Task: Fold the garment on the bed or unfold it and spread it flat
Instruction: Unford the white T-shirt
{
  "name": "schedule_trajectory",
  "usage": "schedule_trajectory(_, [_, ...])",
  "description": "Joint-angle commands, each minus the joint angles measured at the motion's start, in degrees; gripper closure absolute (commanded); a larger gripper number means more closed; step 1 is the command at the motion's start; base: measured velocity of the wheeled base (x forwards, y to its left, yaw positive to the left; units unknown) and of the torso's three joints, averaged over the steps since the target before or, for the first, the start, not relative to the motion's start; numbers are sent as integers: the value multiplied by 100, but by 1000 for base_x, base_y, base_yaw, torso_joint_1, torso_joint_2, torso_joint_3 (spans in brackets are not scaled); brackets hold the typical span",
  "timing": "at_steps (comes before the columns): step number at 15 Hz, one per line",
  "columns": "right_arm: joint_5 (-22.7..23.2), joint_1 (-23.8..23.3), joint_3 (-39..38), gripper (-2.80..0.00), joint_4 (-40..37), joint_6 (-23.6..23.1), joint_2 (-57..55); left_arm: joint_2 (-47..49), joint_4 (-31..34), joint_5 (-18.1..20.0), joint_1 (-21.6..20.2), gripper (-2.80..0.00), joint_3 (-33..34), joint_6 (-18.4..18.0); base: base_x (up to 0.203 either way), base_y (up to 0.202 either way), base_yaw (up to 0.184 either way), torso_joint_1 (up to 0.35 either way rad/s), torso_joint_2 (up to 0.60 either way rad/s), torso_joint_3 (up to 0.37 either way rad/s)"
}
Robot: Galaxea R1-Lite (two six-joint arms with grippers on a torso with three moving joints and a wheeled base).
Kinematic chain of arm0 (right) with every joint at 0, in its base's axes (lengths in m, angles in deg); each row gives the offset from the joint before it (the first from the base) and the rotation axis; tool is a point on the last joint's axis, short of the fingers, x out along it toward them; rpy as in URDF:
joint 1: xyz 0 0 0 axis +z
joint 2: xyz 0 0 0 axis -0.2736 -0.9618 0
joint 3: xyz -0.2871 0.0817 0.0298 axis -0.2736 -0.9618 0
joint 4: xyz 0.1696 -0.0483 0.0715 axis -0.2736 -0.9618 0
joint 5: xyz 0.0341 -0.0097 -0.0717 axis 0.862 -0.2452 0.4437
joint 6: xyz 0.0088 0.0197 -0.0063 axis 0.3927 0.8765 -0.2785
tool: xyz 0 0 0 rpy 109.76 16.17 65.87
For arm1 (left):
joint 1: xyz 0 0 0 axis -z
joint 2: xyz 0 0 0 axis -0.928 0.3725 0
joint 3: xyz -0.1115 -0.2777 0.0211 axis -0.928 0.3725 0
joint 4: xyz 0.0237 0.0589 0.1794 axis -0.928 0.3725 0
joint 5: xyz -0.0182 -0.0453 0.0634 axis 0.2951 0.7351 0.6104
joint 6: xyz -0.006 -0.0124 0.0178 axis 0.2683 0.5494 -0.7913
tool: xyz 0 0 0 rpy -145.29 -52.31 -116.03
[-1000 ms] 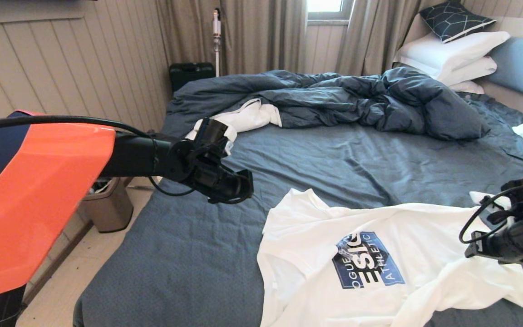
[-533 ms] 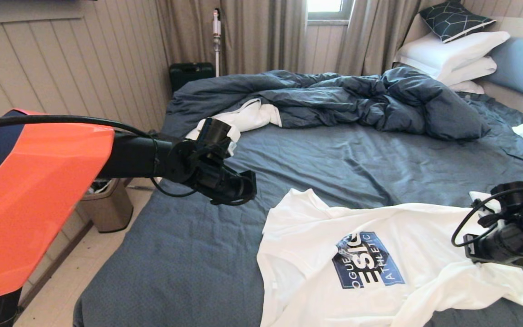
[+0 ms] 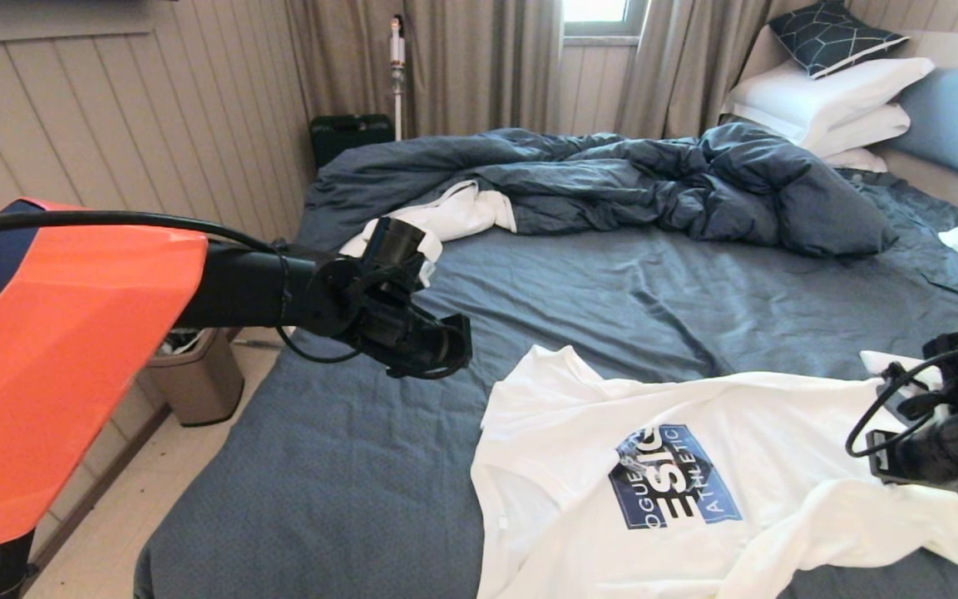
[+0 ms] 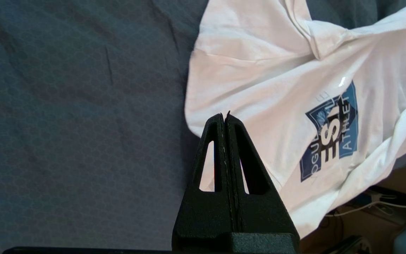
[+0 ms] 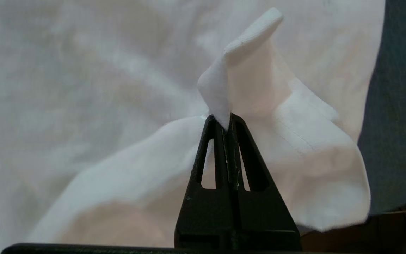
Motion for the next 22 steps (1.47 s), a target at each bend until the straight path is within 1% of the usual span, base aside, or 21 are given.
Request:
schedule_trajectory(1, [-1,-16,-440,0,3,-84,673,-67,15,-1,34,0,27,18,0,0,0,0,0,0])
schedule_trajectory(3, [4,-107,-974,0,9,-214,1099,-130,1,4,61,0,99,17,0,0,0,0,0,0])
schedule_trajectory(6, [21,-433,-1665,0,18,-451,1617,-169,10,-1,101,0,131,18,0,0,0,0,0,0])
schedule_trajectory(8, [67,-798,-2048,0,24,-800,1901,-220,2,-1,110,0,172,18,0,0,0,0,0,0])
schedule_trajectory(9, [100,-1040,-2245,0,25,-1005,2014,-230,1,-1,110,0,184,18,0,0,0,0,0,0])
schedule_trajectory(10, [163,-1392,-2454,0,25,-1294,2134,-230,1,-1,118,0,184,18,0,0,0,0,0,0])
schedule_trajectory(12, [264,-1763,-2819,0,25,-1600,2354,-230,1,-1,127,0,192,18,0,0,0,0,0,0])
schedule_trajectory(15, [308,-1882,-3197,0,25,-1661,2535,-230,1,-1,127,0,192,18,0,0,0,0,0,0])
schedule_trajectory(20, [390,-1878,-3897,0,3,-1706,3473,-248,1,-1,127,0,192,18,0,0,0,0,0,0])
schedule_trajectory(22, [385,-1856,-4005,0,-1,-1746,3585,-273,9,-1,127,0,209,18,0,0,0,0,0,0])
